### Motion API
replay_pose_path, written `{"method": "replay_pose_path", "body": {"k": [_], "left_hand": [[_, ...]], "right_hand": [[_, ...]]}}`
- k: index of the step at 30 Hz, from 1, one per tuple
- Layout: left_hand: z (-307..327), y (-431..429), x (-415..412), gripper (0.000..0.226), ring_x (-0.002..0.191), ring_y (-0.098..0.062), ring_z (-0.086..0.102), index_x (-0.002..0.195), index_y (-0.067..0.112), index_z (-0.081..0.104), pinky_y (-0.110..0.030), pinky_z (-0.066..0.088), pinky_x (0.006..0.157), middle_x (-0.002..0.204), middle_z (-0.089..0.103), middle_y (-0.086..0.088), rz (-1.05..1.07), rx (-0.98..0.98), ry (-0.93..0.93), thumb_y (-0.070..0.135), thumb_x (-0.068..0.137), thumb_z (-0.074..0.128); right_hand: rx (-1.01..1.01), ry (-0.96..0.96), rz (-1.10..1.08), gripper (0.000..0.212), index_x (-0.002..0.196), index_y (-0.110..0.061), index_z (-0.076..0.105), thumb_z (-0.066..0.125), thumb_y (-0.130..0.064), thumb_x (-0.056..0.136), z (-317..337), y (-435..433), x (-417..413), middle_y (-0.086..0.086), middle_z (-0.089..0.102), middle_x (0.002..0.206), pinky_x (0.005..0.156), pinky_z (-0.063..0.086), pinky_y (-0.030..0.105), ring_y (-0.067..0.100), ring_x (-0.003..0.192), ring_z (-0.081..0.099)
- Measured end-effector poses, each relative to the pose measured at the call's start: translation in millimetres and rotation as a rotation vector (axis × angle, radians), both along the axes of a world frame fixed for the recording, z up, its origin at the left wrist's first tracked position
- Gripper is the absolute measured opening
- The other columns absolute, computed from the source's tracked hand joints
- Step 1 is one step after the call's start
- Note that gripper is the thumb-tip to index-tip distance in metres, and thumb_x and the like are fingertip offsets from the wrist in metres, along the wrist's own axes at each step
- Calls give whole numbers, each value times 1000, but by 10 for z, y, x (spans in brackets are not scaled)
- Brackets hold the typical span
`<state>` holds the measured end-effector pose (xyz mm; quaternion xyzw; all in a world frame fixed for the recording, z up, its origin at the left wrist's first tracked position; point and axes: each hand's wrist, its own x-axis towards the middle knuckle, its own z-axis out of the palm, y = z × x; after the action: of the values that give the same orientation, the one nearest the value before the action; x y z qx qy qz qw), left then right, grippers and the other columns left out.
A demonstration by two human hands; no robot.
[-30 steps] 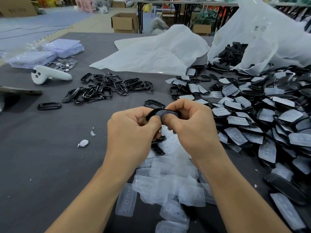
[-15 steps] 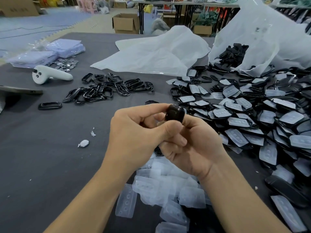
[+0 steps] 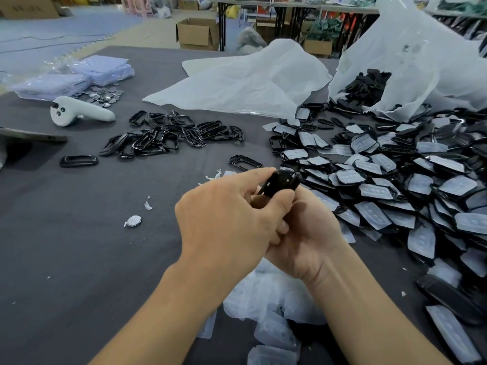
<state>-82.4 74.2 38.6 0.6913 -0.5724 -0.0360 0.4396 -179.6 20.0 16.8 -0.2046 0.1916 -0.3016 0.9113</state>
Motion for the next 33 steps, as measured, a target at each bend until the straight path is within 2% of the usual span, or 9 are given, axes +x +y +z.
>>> {"method": "replay_pose_path", "body": {"k": [3,5,9,12,15,18,21,30,33], "left_hand": [[-46,-26,24,44,67,3,58,116,70,53,-21,44,64,68,58,39,24,6,9,72,73,55],[-99,-40,57,35,69,4,64,111,58,68,-24,51,69,69,64,37,14,7,110,66,77,62],[-171,-116,136,16,69,0,74,85,43,79,-14,55,64,73,76,20,-113,57,581,27,85,82],[-179,-191,191,14,74,-14,78,101,16,81,-22,60,64,83,81,-5,-188,164,972,8,93,74],[-183,-234,247,15,76,-17,78,106,5,78,-22,59,63,89,81,-11,-239,230,1148,4,97,66],[-204,-256,287,16,70,-15,75,105,2,78,-20,58,62,86,79,-12,-248,247,1191,4,97,64],[-236,-272,287,18,65,-12,71,106,-1,77,-20,57,63,82,77,-9,-246,239,1202,6,98,62],[-255,-273,319,13,68,-14,73,94,5,81,-23,61,68,85,79,-12,-217,209,1170,5,94,69],[-239,-272,327,17,67,-14,73,85,9,83,-22,60,65,84,79,-13,-220,209,1160,5,93,69]], "right_hand": [[-4,40,-108,14,66,-7,66,71,-20,64,48,-21,3,-1,36,50,33,27,17,7,32,31],[-35,139,-255,8,74,-10,62,70,-7,71,56,-76,-15,1,44,58,38,33,18,8,36,38],[-272,440,-561,24,84,-15,59,54,7,95,47,-171,-91,4,62,65,50,38,24,14,47,49],[-465,614,-631,26,81,-16,62,61,7,92,48,-180,-113,6,64,72,54,41,26,16,57,52],[-716,885,-743,17,81,-20,66,75,-6,84,21,-170,-133,-4,68,75,61,47,28,11,66,55],[-1161,1245,-892,16,82,-27,69,83,-19,78,9,-120,-157,-14,61,81,69,40,17,4,75,51],[-1435,1292,-890,11,79,-26,72,78,-18,81,14,-77,-128,-13,59,79,69,36,10,7,76,53],[-1480,1273,-847,13,84,-24,75,85,-25,76,13,-22,-105,-13,66,79,75,51,34,11,76,60],[-1411,1249,-839,11,85,-23,78,86,-23,77,21,-4,-94,-12,70,80,73,53,28,8,74,63]]}}
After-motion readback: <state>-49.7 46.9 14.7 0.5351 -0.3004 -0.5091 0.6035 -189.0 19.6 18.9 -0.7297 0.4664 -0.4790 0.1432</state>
